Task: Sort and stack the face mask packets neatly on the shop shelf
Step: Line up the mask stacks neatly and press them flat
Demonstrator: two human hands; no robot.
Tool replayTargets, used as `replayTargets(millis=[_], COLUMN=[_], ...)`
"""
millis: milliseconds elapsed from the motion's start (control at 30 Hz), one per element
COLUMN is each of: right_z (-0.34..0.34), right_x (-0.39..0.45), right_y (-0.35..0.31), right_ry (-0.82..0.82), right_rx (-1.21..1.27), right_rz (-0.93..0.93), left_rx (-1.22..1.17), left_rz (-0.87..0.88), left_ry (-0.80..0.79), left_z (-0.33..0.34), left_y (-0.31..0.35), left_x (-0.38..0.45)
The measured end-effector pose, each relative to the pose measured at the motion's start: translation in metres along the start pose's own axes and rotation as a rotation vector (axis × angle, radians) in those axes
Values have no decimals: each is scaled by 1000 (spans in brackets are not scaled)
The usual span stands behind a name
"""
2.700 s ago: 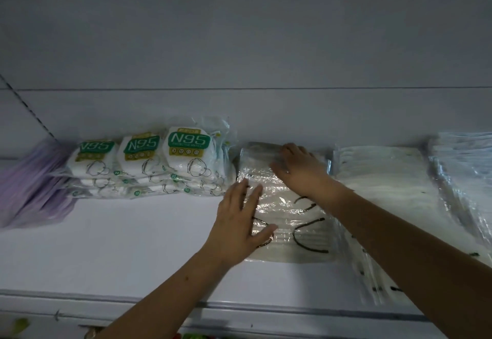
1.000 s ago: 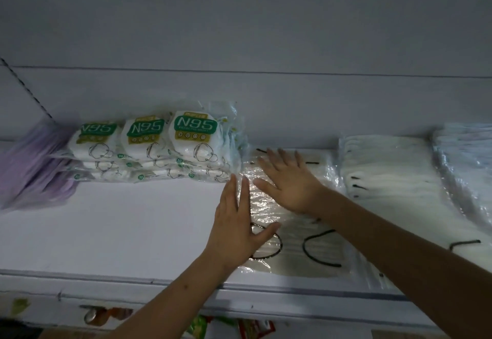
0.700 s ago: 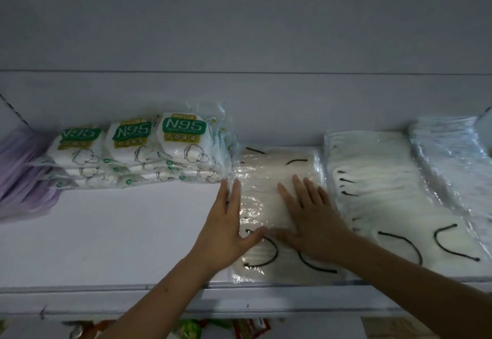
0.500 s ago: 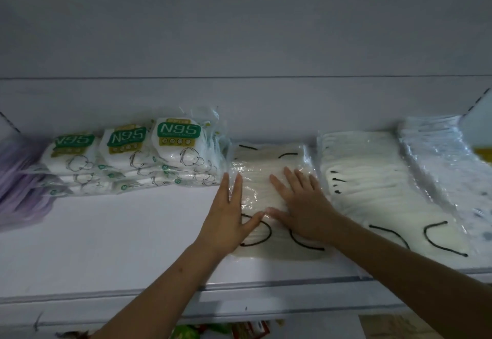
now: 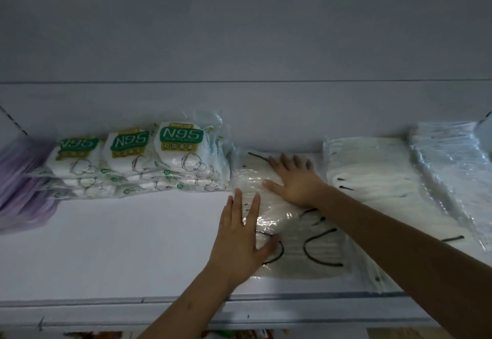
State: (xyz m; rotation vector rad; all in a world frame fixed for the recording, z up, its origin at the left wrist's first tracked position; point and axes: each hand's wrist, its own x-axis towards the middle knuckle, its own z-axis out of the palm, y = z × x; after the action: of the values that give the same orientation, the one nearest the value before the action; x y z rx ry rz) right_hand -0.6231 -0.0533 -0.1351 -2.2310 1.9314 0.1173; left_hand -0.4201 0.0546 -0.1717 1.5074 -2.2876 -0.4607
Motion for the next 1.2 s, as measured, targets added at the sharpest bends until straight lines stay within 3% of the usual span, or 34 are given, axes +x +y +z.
replayTargets(millis=[67,167,267,367,467,533,667,767,867,967,1200], right_z=[-8,-18,-14,-5,-8,-17,-14,3,-4,-13,4], right_x=[1,6,9,19,21,17,-16,-32,-23,-24,-47], right_y=[2,-19,-60,-71,-48,-33,-13,-1,7,4,-3], right_ry=[14,209,249,71,25,56,17,-9,15,61,23], right_rx=[7,15,15,-34,-9,31,75,48,68,91,66], right_rz=[75,10,-195,-288,-389,-359,-55,-134,-191,-121,-97], left_rx=[-161,-387,-201,65,133,57,-24,142,32,-181,-26], left_rz=[-29,-210,-262,-194,-126,-115,-134,-99,-129,-163,-68], left_ry=[32,200,235,54,-31,-10,34,7,30,90,43], left_z=[-1,-10,-10,-5,-3,-6,-8,3,4,-3,2], left_y=[8,19,17,9,7,9,7,13,25,25,23], left_x=[4,9,3,-9,-10,-8,-9,-10,-2,5,-10])
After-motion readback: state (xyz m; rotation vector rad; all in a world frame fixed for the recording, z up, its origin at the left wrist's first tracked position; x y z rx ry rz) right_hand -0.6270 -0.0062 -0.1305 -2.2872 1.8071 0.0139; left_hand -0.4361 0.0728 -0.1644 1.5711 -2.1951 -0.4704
